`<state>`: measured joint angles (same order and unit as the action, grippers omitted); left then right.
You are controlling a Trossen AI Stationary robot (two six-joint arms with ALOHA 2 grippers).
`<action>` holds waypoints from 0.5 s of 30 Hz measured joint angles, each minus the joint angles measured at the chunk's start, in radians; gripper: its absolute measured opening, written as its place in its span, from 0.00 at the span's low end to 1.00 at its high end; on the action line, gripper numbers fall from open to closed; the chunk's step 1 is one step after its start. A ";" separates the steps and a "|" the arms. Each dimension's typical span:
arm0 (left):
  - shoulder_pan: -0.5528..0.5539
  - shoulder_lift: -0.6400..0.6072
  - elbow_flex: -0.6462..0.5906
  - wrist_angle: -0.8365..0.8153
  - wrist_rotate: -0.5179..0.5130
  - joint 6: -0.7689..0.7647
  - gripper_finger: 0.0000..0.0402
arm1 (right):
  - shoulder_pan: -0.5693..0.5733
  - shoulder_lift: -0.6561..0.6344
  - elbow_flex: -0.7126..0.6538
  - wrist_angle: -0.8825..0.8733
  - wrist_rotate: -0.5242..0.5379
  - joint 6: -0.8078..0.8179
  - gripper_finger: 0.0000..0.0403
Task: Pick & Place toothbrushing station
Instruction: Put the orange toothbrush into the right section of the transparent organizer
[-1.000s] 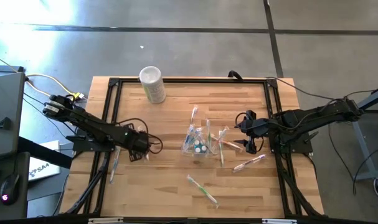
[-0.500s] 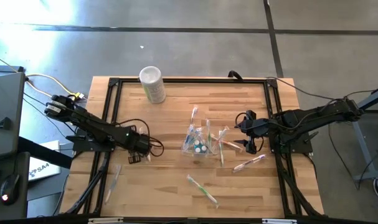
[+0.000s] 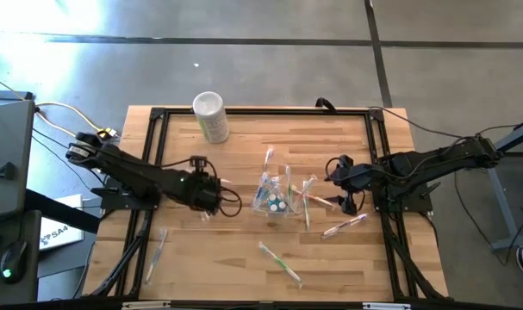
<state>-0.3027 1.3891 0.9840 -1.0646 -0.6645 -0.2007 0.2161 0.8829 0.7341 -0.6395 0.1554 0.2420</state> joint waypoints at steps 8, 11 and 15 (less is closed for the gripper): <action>-0.124 0.001 0.200 0.024 -0.154 0.229 0.02 | 0.000 0.000 0.000 0.000 -0.122 0.000 0.75; -0.191 0.032 0.225 0.103 -0.169 0.419 0.02 | 0.000 0.000 0.000 0.000 -0.154 -0.001 0.75; -0.268 0.108 0.234 0.234 -0.199 0.823 0.02 | 0.000 0.001 0.000 0.010 -0.170 0.005 0.75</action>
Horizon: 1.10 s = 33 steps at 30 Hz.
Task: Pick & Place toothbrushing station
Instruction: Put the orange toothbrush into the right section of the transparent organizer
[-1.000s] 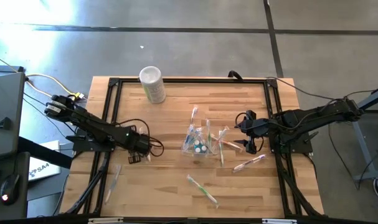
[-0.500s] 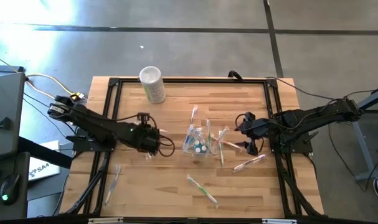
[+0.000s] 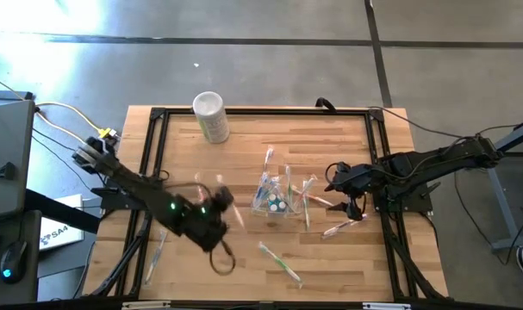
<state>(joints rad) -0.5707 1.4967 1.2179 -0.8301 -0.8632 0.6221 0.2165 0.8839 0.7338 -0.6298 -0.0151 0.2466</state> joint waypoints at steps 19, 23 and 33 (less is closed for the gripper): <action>0.001 0.289 0.151 0.567 -0.154 0.914 0.04 | 0.000 0.213 0.000 0.292 -0.095 -0.063 0.75; 0.000 0.322 0.176 0.565 -0.149 0.954 0.03 | 0.000 0.295 0.000 0.289 -0.125 -0.139 0.75; -0.021 0.322 0.178 0.562 -0.165 0.945 0.03 | 0.000 0.469 0.000 0.412 -0.308 -0.235 0.75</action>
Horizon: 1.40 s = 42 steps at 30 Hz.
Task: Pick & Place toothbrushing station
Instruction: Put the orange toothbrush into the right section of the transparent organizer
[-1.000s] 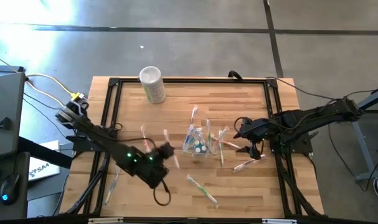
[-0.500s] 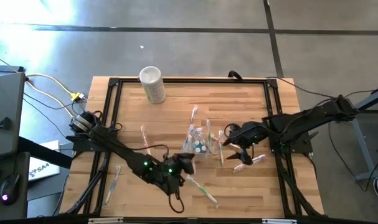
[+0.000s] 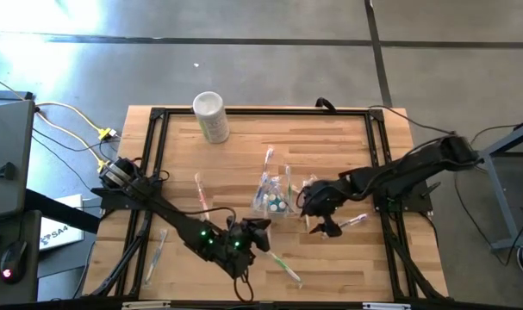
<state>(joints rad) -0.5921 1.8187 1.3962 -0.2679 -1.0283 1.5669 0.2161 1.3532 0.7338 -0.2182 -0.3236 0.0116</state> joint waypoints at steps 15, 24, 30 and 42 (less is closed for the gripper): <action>0.001 0.000 0.000 -0.004 0.006 0.027 0.03 | -0.026 -0.049 0.000 0.019 0.059 0.011 0.75; 0.002 0.000 0.000 0.019 0.058 0.098 0.03 | -0.027 -0.147 0.001 0.358 0.318 0.010 0.75; 0.002 0.000 0.000 0.055 0.073 0.180 0.03 | -0.025 -0.114 0.000 0.511 0.237 0.011 0.75; 0.011 0.000 0.000 0.166 0.111 0.324 0.03 | -0.019 -0.098 0.000 0.587 0.245 0.029 0.75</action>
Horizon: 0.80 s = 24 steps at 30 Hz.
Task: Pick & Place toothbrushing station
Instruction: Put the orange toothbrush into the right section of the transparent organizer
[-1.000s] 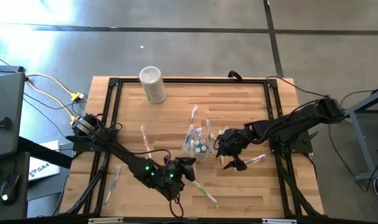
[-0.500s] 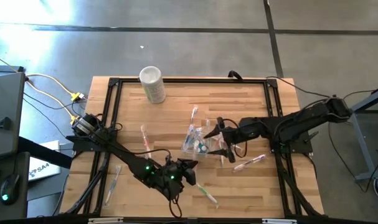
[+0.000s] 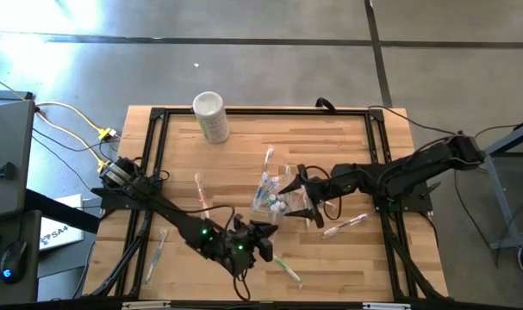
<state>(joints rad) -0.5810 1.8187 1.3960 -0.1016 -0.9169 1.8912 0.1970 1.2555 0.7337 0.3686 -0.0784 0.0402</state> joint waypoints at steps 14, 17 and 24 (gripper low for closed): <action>0.053 -0.002 0.000 0.105 0.101 0.120 0.03 | 0.006 0.074 0.001 0.075 -0.051 -0.005 0.75; 0.053 -0.002 0.000 0.105 0.107 0.120 0.03 | 0.006 0.076 0.000 0.069 -0.054 -0.008 0.75; 0.053 -0.002 0.000 0.102 0.108 0.113 0.03 | 0.006 0.075 0.000 0.070 -0.058 -0.018 0.57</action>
<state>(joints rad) -0.5282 1.8172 1.3960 0.0008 -0.8085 2.0041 0.2031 1.3308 0.7341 0.4381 -0.1361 0.0218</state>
